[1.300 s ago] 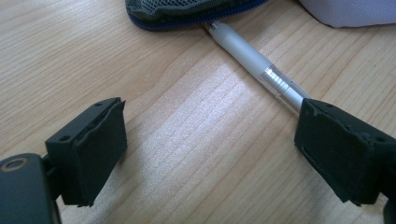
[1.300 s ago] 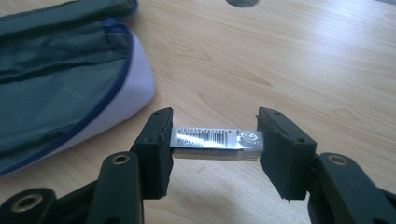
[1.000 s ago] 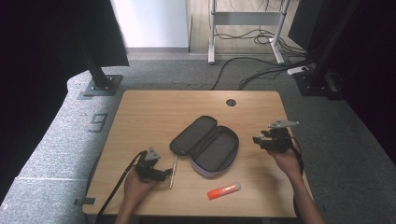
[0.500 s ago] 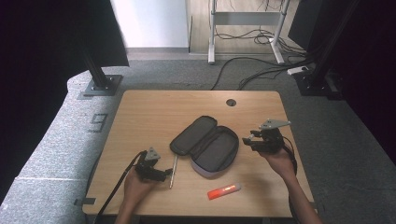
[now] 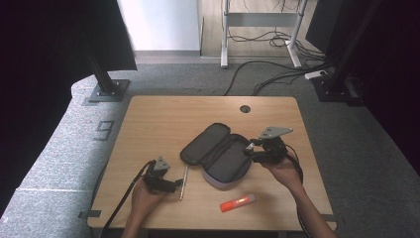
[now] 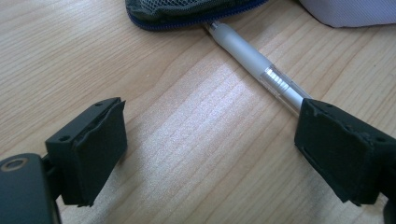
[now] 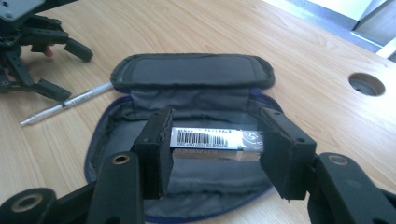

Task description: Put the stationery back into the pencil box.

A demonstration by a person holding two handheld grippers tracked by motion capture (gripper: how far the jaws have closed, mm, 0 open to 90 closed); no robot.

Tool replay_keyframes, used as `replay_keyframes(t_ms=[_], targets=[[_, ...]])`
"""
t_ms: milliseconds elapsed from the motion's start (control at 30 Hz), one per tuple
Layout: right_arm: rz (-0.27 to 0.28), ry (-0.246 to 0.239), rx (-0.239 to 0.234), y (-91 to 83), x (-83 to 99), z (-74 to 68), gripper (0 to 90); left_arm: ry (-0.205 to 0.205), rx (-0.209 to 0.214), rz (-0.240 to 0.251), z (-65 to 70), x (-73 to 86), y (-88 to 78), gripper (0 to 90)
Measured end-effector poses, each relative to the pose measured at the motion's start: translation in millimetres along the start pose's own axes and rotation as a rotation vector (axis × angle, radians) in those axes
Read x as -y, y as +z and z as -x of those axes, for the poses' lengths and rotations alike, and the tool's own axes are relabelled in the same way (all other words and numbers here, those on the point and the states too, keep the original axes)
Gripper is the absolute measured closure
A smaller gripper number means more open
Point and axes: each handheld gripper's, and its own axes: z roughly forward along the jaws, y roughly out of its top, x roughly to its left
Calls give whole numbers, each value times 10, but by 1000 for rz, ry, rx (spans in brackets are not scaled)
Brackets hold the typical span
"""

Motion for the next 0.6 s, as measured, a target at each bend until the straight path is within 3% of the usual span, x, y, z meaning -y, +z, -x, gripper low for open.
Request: replay_keyframes(t_ms=[600], targets=[[-27,-60,-55,313,-61,-272,468,1,1,-1,-1,0,-1,89]])
